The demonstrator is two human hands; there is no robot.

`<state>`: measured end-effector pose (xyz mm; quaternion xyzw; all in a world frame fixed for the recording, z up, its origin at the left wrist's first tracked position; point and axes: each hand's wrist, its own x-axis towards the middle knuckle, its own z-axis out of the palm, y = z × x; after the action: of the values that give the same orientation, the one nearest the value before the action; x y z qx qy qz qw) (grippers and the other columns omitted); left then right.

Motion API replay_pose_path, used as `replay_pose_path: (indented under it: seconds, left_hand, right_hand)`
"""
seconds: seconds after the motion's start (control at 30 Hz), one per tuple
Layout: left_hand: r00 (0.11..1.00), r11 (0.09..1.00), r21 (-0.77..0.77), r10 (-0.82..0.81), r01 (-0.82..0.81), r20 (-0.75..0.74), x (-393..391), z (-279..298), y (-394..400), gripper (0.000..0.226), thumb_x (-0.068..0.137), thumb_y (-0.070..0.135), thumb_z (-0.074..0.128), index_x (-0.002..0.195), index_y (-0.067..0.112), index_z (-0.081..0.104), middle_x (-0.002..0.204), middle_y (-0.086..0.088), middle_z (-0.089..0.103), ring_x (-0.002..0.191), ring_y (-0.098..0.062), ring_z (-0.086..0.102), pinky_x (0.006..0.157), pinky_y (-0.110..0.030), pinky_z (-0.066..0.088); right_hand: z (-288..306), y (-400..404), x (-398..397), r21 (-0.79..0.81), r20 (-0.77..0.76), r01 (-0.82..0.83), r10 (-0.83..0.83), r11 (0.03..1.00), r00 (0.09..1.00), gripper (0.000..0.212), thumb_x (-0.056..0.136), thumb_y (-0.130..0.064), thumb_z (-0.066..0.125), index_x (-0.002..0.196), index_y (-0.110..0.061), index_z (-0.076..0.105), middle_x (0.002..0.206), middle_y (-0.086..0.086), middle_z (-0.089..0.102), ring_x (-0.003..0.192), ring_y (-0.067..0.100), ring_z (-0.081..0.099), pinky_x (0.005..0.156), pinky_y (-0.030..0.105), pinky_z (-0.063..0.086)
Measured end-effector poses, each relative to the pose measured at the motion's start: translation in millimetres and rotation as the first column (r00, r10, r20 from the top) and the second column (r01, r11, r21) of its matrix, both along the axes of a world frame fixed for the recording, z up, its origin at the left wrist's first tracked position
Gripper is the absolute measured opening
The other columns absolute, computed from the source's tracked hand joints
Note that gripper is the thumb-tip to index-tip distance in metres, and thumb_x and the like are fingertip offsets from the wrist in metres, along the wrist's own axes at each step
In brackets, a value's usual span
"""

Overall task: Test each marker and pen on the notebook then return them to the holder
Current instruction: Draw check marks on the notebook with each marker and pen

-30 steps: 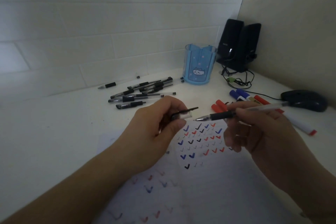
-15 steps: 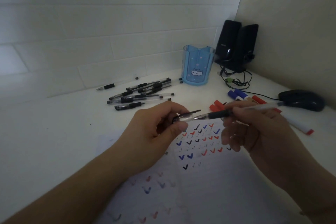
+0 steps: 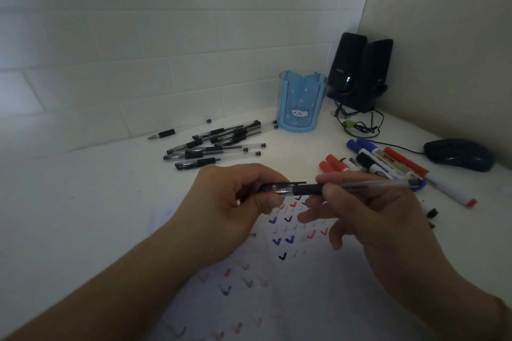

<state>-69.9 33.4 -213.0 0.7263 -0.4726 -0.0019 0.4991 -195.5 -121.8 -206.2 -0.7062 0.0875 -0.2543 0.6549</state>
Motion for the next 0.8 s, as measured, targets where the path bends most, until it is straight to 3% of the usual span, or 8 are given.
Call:
replay_pose_path:
  seconds: [0.13,0.23,0.33,0.43,0.47,0.53,0.63,0.8]
  left_hand:
    - [0.999,0.998,0.026,-0.05,0.051,-0.006,-9.5,6.8,-6.3,0.022,0.075,0.031,0.072,0.094,0.04,0.065,0.069,0.015,0.067,0.059,-0.006,0.063,0.06,-0.021,0.051]
    - [0.996,0.991,0.115,-0.07,0.064,0.048,-4.5,7.8,-7.7,0.047,0.064,0.054,0.072,0.108,0.045,0.059,0.088,0.021,0.067,0.083,-0.005,0.063,0.075,-0.02,0.048]
    - [0.975,0.97,0.199,0.103,-0.142,0.198,28.3,-2.5,5.7,0.06,0.07,0.064,0.062,0.125,0.041,0.052,0.113,0.024,0.06,0.107,0.001,0.054,0.092,-0.02,0.041]
    - [0.842,0.843,0.262,0.341,-0.47,0.417,64.9,-16.1,20.4,0.047,0.082,0.054,0.049,0.12,0.029,0.06,0.122,0.007,0.058,0.116,-0.022,0.05,0.098,-0.043,0.041]
    - [0.813,0.786,0.295,0.406,-0.543,0.418,71.8,-16.8,22.9,0.041,0.085,0.047,0.052,0.119,0.026,0.061,0.122,0.003,0.058,0.116,-0.027,0.049,0.096,-0.046,0.041]
    - [0.77,0.682,0.364,0.51,-0.634,0.383,79.5,-18.0,24.8,0.031,0.089,0.034,0.058,0.119,0.026,0.061,0.125,0.002,0.056,0.118,-0.029,0.044,0.096,-0.046,0.036]
    - [0.731,0.604,0.413,0.537,-0.681,0.42,83.1,-24.2,25.4,0.027,0.089,0.035,0.058,0.116,0.033,0.062,0.126,0.006,0.052,0.119,-0.025,0.039,0.096,-0.044,0.028]
    - [0.678,0.546,0.402,0.604,-0.735,0.419,87.8,-28.1,25.6,0.017,0.088,0.037,0.058,0.103,0.036,0.066,0.123,0.009,0.051,0.117,-0.023,0.037,0.094,-0.043,0.022]
  right_hand:
    - [-2.0,10.4,2.9,-0.192,-0.031,0.043,-0.05,0.98,0.998,0.026,0.076,-0.034,0.053,0.094,-0.022,0.067,0.084,-0.005,0.075,0.061,0.018,0.069,0.047,0.031,0.054]
    - [5.3,2.9,5.9,-0.203,0.018,0.057,-0.054,0.978,0.998,0.03,0.085,-0.032,0.044,0.107,-0.018,0.06,0.104,-0.004,0.07,0.081,0.018,0.07,0.057,0.035,0.058]
    - [20.7,-26.5,-0.3,-0.267,0.015,0.201,-0.205,0.943,0.979,0.014,0.096,-0.02,0.037,0.096,-0.014,0.05,0.088,0.005,0.069,0.078,0.016,0.07,0.054,0.028,0.056]
    - [20.6,-73.0,-7.9,-0.749,-0.129,0.291,-0.561,0.596,0.818,0.015,0.092,-0.037,0.047,0.096,-0.023,0.052,0.07,-0.004,0.062,0.056,0.015,0.061,0.045,0.021,0.042]
    - [19.6,-85.7,-9.8,-0.838,-0.166,0.236,-0.643,0.491,0.748,0.024,0.089,-0.045,0.05,0.099,-0.024,0.054,0.071,-0.004,0.062,0.056,0.014,0.059,0.046,0.022,0.041]
    - [16.2,-102.8,-11.9,-0.908,-0.234,0.121,-0.724,0.402,0.649,0.035,0.083,-0.057,0.052,0.1,-0.028,0.058,0.075,-0.005,0.061,0.059,0.011,0.058,0.05,0.022,0.042]
    - [10.0,-111.4,-13.2,-0.898,-0.398,-0.078,-0.724,0.433,0.563,0.035,0.079,-0.062,0.054,0.099,-0.034,0.058,0.078,-0.008,0.062,0.061,0.007,0.059,0.053,0.024,0.047]
    - [7.9,-110.9,-11.8,-0.832,-0.508,-0.114,-0.662,0.543,0.552,0.032,0.079,-0.058,0.059,0.097,-0.032,0.059,0.077,-0.005,0.062,0.06,0.008,0.06,0.049,0.021,0.039]
